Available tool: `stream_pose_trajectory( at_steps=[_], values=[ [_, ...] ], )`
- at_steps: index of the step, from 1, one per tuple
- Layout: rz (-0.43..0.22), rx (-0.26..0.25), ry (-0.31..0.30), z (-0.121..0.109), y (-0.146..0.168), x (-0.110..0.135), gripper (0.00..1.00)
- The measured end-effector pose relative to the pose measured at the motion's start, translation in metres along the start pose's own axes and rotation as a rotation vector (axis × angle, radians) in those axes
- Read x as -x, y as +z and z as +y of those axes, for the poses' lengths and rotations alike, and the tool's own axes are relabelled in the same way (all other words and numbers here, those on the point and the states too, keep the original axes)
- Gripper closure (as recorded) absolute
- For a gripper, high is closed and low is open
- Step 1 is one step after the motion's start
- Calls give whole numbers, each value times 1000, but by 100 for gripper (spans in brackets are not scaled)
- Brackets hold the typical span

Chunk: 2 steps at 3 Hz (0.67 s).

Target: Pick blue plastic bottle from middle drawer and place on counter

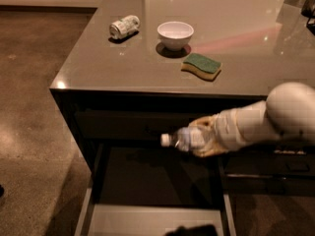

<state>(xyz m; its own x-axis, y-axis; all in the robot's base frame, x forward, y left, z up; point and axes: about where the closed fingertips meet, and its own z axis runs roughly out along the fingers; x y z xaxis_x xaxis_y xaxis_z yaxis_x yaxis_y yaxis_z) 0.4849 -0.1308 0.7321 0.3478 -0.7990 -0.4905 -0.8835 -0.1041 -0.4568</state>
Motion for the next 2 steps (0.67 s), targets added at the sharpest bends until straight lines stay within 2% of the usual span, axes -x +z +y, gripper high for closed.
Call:
stream_pose_trajectory(
  at_steps=[1,2],
  values=[
    [42,43,-48,-51,-42,35,100],
    [86,105,-67,-98,-65,56,100]
  ],
)
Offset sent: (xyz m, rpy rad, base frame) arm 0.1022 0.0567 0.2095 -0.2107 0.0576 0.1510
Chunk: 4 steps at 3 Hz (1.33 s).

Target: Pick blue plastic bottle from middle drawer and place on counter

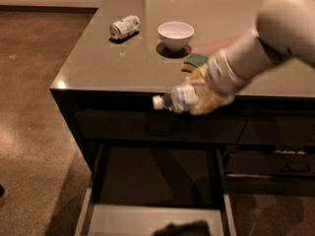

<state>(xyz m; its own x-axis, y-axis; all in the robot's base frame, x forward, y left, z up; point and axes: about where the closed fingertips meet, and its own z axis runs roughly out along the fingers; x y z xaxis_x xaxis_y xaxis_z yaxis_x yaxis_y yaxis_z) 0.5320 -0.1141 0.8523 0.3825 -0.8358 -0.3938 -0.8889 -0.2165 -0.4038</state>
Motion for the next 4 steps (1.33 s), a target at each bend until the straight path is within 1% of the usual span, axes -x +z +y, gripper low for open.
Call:
stream_pose_trajectory(
  at_steps=[1,2,3,4],
  values=[
    [28,43,-54,-48,-17,31,100],
    [16,88,-93,-98,-11,65,100],
    [2,118,-132,-141,11,105,100],
    [-33,150,-142,-176,45,134,100]
  ],
)
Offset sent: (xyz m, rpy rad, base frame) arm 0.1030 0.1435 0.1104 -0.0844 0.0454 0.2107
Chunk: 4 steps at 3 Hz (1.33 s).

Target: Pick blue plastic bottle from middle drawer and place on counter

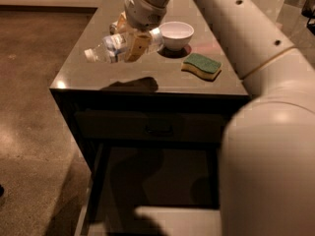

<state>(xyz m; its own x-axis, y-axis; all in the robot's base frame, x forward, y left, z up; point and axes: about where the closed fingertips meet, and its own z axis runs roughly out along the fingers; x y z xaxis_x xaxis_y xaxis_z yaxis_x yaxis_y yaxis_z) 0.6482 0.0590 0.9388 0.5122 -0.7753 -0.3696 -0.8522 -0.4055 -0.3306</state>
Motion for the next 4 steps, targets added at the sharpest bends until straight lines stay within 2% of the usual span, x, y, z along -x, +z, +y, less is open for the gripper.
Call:
stream_pose_trajectory(
  at_steps=[1,2,3,4],
  values=[
    [-9,50,46,-30,53,-8,74],
    [-7,96,96,-35,93,-27,51],
    [-13,76,97,-42,98,-27,28],
    [-15,64,103,-44,99,-27,0]
  ],
)
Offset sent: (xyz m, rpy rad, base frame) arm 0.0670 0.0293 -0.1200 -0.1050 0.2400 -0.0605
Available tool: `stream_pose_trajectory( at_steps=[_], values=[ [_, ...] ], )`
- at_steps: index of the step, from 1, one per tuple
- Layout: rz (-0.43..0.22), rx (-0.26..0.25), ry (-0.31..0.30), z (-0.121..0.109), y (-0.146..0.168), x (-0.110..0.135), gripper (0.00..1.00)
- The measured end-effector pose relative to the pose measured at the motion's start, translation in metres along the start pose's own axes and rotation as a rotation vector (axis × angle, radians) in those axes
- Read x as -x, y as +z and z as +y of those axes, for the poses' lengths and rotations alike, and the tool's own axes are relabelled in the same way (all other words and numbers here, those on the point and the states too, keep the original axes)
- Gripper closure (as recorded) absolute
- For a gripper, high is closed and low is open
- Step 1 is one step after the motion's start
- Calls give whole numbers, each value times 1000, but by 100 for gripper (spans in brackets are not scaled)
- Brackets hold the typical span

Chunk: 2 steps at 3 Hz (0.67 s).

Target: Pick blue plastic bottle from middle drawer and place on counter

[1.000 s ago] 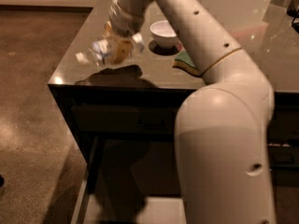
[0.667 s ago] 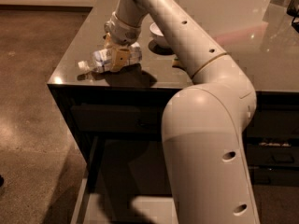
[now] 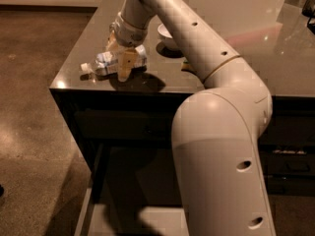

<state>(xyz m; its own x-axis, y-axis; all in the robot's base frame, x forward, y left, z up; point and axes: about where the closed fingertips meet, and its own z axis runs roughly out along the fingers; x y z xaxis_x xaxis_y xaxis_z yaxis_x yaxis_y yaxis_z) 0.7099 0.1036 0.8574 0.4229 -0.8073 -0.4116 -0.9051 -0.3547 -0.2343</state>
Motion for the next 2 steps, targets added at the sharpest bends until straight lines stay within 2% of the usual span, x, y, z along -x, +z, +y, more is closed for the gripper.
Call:
stream_pose_trajectory(
  at_steps=[1,2],
  values=[
    [25,16,47,29,-43,0,0],
    [16,-8,43,21,-38,3,0]
  ],
)
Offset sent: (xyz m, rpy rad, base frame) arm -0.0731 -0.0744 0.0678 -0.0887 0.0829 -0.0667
